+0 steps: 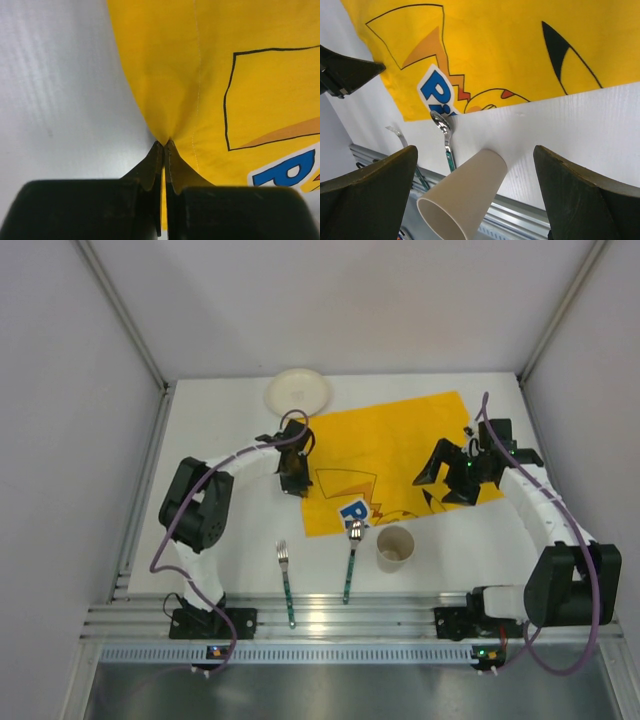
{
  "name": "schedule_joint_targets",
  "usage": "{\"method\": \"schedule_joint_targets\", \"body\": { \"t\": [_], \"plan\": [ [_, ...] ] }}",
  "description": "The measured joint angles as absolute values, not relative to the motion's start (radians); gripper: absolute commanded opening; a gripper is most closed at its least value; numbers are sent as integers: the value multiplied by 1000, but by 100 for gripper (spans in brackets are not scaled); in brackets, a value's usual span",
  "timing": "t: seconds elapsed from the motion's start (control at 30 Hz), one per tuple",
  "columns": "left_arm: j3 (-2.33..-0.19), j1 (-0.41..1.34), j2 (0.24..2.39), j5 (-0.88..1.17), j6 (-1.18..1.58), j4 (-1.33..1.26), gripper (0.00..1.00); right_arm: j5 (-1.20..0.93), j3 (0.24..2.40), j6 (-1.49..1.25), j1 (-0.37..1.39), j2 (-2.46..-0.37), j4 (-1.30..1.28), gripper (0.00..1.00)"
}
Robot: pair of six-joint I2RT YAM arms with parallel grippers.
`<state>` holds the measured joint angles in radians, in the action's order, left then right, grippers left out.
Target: Set the dinner table for one person
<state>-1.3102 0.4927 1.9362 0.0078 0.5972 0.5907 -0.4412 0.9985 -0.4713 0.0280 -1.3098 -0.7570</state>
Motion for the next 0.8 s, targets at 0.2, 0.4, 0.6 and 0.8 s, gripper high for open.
{"method": "schedule_joint_targets", "body": {
  "t": [0.2, 0.4, 0.6, 0.8],
  "plan": [
    [-1168, 345, 1826, -4, 587, 572, 0, -442, 989, -470, 28, -1309, -758, 100],
    [-1114, 250, 1773, -70, 544, 611, 18, -447, 976, -465, 28, -1309, -755, 100],
    [-1106, 250, 1744, -121, 516, 665, 78, -458, 974, -462, 28, -1309, -756, 100],
    [-1098, 299, 1568, -151, 572, 759, 87, -466, 962, -454, 28, -1308, -754, 100]
  ]
}}
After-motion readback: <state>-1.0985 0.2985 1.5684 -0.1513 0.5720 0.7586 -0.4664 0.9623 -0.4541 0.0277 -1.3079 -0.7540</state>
